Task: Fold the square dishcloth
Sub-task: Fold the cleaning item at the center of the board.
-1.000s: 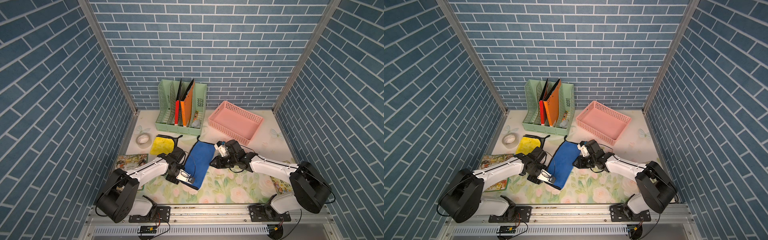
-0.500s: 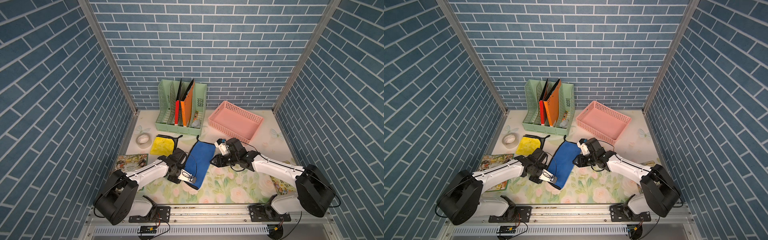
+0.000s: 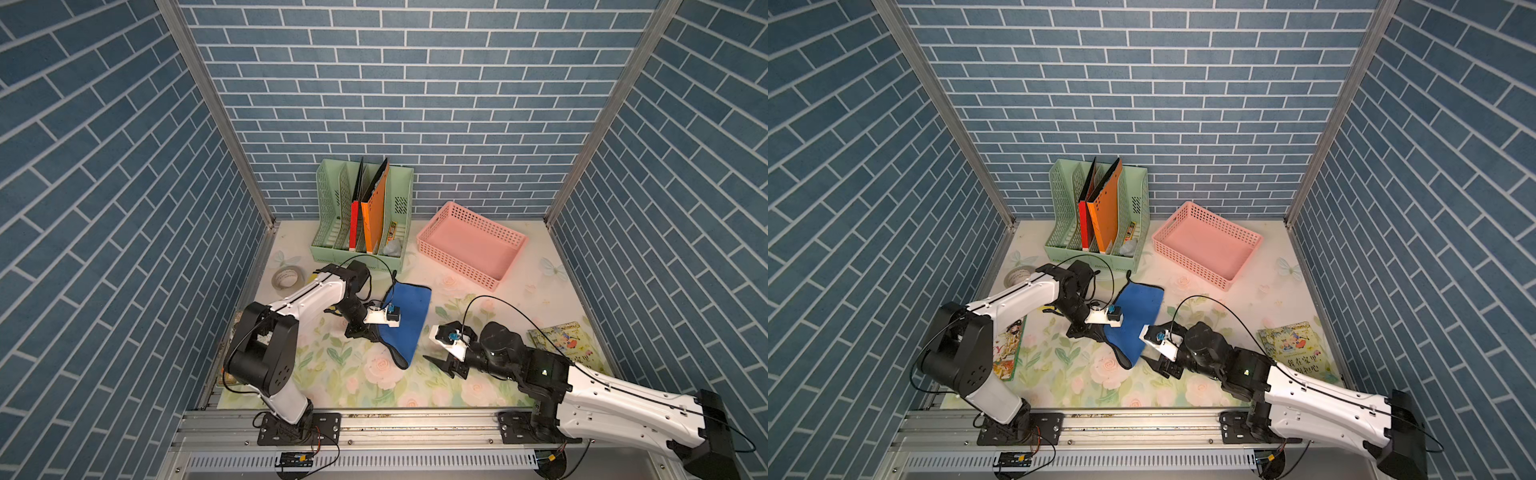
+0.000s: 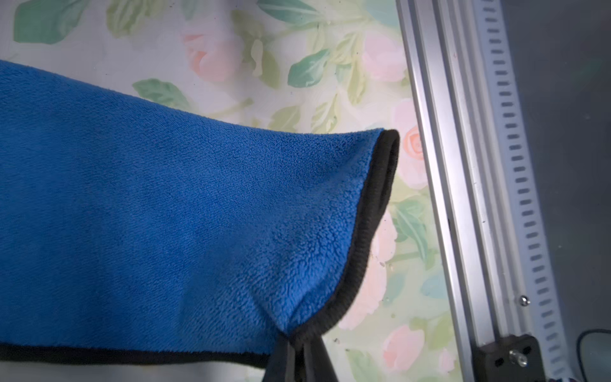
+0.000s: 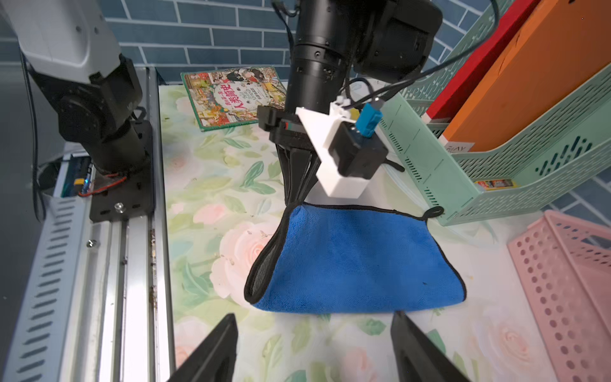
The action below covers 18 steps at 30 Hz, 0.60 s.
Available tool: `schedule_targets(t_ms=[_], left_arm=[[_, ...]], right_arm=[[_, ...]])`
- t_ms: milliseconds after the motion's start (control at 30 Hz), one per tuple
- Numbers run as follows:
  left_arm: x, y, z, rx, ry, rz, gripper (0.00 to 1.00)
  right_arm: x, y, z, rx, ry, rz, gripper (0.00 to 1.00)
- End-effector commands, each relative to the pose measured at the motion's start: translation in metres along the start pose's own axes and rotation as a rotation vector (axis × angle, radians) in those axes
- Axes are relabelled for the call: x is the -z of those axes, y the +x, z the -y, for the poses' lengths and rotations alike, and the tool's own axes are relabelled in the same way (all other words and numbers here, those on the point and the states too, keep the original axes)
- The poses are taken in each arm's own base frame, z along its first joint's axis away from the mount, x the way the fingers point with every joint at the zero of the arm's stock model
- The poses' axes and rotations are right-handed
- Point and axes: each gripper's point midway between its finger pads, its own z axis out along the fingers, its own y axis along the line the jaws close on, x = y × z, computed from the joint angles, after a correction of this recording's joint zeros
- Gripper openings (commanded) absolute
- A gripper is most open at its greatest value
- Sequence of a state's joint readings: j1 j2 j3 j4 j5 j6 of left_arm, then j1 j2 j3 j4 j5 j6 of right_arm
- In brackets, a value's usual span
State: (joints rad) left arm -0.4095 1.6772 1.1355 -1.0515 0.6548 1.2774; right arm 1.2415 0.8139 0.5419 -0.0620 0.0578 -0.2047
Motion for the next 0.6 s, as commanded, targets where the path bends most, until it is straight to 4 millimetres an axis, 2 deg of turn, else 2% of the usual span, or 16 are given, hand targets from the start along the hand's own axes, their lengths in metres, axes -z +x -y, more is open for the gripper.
schedule_targets(t_ms=[0, 67, 100, 167, 233, 300, 433, 567], left_arm=[[0.002, -0.008, 0.027, 0.118, 0.156, 0.057, 0.00], [0.003, -0.008, 0.025, 0.121, 0.146, 0.049, 0.00], [0.004, -0.008, 0.025, 0.122, 0.142, 0.046, 0.00], [0.006, -0.007, 0.025, 0.124, 0.139, 0.038, 0.00], [0.006, -0.006, 0.024, 0.126, 0.136, 0.030, 0.00], [0.005, -0.006, 0.023, 0.128, 0.134, 0.028, 0.00], [0.004, -0.005, 0.022, 0.129, 0.131, 0.023, 0.00], [0.005, -0.007, 0.020, 0.125, 0.123, 0.022, 0.00]], right_arm=[[-0.004, 0.004, -0.021, 0.308, 0.058, -0.006, 0.76], [-0.013, 0.016, -0.043, 0.435, 0.048, -0.066, 0.78], [-0.021, 0.028, -0.056, 0.501, 0.031, -0.120, 0.79], [-0.031, 0.042, -0.065, 0.575, 0.048, -0.173, 0.80], [-0.037, 0.049, -0.065, 0.569, 0.087, -0.170, 0.85], [-0.042, 0.047, -0.062, 0.534, 0.135, -0.136, 0.92], [-0.054, 0.052, -0.046, 0.462, 0.231, -0.159, 0.93], [-0.071, 0.048, -0.040, 0.346, 0.216, -0.146, 0.90]])
